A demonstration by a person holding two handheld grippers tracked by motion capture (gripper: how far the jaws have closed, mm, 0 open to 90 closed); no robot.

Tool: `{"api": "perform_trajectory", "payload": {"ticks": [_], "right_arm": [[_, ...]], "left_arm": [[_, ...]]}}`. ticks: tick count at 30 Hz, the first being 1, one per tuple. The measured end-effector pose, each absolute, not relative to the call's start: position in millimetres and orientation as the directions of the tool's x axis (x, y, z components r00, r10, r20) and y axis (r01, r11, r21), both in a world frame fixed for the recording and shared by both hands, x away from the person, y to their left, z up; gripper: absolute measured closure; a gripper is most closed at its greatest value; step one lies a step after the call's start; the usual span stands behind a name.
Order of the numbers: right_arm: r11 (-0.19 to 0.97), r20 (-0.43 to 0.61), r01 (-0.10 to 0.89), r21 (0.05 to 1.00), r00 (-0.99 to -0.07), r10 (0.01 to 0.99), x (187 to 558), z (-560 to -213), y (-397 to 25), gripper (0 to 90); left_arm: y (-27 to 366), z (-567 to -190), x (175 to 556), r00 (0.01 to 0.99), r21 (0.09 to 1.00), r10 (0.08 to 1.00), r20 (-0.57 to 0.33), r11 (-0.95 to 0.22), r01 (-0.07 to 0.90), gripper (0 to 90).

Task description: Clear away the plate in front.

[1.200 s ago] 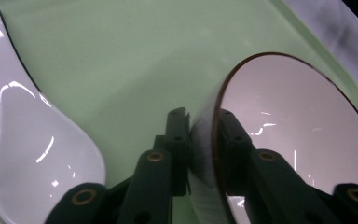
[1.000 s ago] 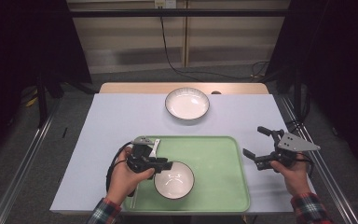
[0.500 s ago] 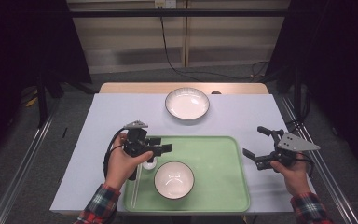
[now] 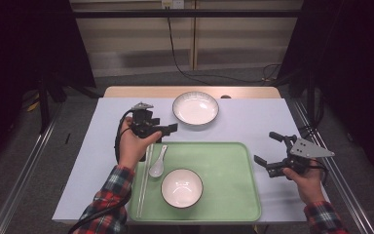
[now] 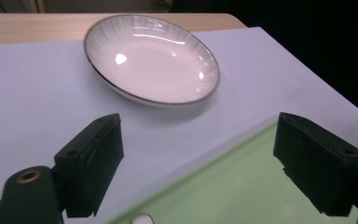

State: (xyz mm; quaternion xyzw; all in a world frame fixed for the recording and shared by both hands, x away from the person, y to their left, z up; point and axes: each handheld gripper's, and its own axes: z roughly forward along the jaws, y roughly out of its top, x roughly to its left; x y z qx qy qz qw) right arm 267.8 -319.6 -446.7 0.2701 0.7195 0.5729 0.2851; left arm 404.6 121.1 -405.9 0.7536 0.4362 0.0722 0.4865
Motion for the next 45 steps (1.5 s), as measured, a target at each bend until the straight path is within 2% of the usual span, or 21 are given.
{"api": "perform_trajectory", "payload": {"ticks": [12, 25, 34, 36, 39, 40, 42, 45], "right_arm": [[0.201, -0.102, 0.065, 0.977, -0.687, 0.719, 268, -447, -320, 1.1], [0.201, -0.102, 0.062, 0.978, -0.692, 0.714, 269, -447, -321, 1.1], [0.214, -0.112, 0.061, 0.975, -0.699, 0.707, 269, -448, -321, 1.1], [0.208, -0.108, 0.062, 0.976, -0.695, 0.711, 269, -448, -321, 1.1], [0.215, -0.108, 0.063, 0.975, -0.706, 0.7, 270, -448, -322, 1.1], [0.206, -0.102, 0.066, 0.976, -0.701, 0.706, 270, -448, -322, 1.1], [0.208, -0.106, 0.063, 0.976, -0.698, 0.708, 270, -448, -322, 1.1], [0.209, -0.108, 0.061, 0.976, -0.699, 0.707, 270, -449, -321, 1.1]], "left_arm": [[103, -420, 456, 0.54, 0.778, 0.779, -0.32, -0.11, 0.619, 9.1], [91, -438, 500, 0.432, 0.752, 0.833, -0.345, -0.03, 0.659, 10.5], [85, -454, 525, 0.371, 0.715, 0.858, -0.354, -0.007, 0.699, 21.7], [83, -458, 529, 0.361, 0.705, 0.854, -0.375, 0.01, 0.709, 27.9], [81, -467, 534, 0.329, 0.679, 0.857, -0.398, 0.034, 0.733, 32.1], [82, -471, 535, 0.323, 0.672, 0.854, -0.409, 0.042, 0.74, 39.1], [81, -475, 539, 0.301, 0.667, 0.862, -0.408, 0.056, 0.743, 40.7], [81, -478, 542, 0.273, 0.639, 0.858, -0.436, 0.082, 0.765, 48.0]]}}
